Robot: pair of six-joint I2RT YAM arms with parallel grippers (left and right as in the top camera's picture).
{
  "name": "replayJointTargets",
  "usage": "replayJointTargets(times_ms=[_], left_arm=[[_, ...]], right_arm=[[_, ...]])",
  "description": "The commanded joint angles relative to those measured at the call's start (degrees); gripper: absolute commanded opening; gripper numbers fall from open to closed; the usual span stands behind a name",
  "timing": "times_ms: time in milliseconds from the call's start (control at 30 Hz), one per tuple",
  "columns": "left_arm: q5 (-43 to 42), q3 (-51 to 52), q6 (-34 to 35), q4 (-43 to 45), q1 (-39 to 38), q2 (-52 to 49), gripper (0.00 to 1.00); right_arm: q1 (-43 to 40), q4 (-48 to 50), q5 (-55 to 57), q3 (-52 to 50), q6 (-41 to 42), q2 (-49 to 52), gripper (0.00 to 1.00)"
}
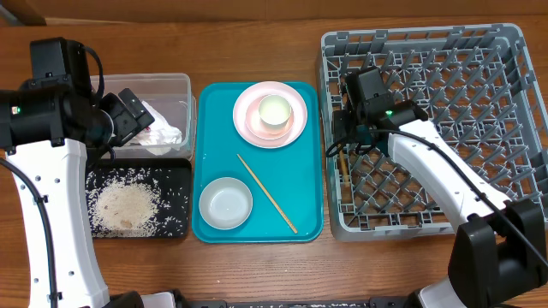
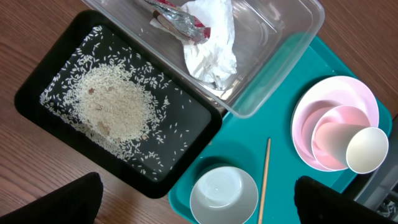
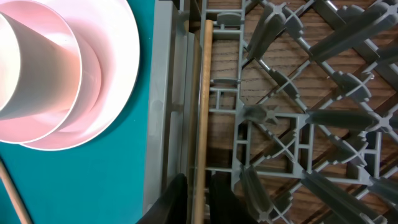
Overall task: Sort waste into correct bins and load items into the dishwasher
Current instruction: 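Carry the chopstick with the right gripper into the dish rack and release, then move the right gripper back over the second chopstick on the tray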
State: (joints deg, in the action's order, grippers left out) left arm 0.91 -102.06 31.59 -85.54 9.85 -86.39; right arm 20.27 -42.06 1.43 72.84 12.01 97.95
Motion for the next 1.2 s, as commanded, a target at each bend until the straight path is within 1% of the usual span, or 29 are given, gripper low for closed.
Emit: replayJointTargets(times_ms=[0, 67, 133, 267, 400, 500, 733, 933, 1167], left_arm=[[0.6, -0.9, 0.2, 0.1, 0.3, -0.2, 1.0], [0.6, -0.9, 0.1, 0.1, 0.3, -0.2, 1.0], [0.6, -0.9, 0.1, 0.1, 0.3, -0.2, 1.0], [0.6, -0.9, 0.1, 0.1, 0.3, -0.2, 1.0], [0.6, -0.9, 0.1, 0.1, 0.3, -0.2, 1.0], [0.6, -0.9, 0.1, 0.1, 0.3, -0.2, 1.0], [0.6, -0.9, 0.2, 0.1, 0.3, -0.2, 1.0], [0.6, -0.9, 0.1, 0.1, 0.3, -0.2, 1.0], [0.6, -0.9, 0.1, 0.1, 0.3, -0.2, 1.0]], right_arm=[[-0.1, 0.2, -0.3, -0.2, 0.2, 0.2, 0.15], [-0.1, 0.2, -1.0, -0.1, 0.2, 0.2, 0.15], [0.0, 0.3, -4.7, -0.1, 0.3, 0.2, 0.16], [0.0, 2.1, -19.1, -0.1, 0.3, 0.2, 0.25], [0.0, 4.1, -26.6, -0.1, 0.3, 0.2, 0.26], [0.3, 4.8, -29.4, -0.1, 0.3, 0.2, 0.27], [5.2, 4.7, -28.7, -0.1, 0.0, 0.2, 0.29], [12.2, 4.7, -19.2, -0.1, 0.0, 0.2, 0.3], [19.6, 5.5, -12.4, -0.1, 0.0, 0.2, 0.3]])
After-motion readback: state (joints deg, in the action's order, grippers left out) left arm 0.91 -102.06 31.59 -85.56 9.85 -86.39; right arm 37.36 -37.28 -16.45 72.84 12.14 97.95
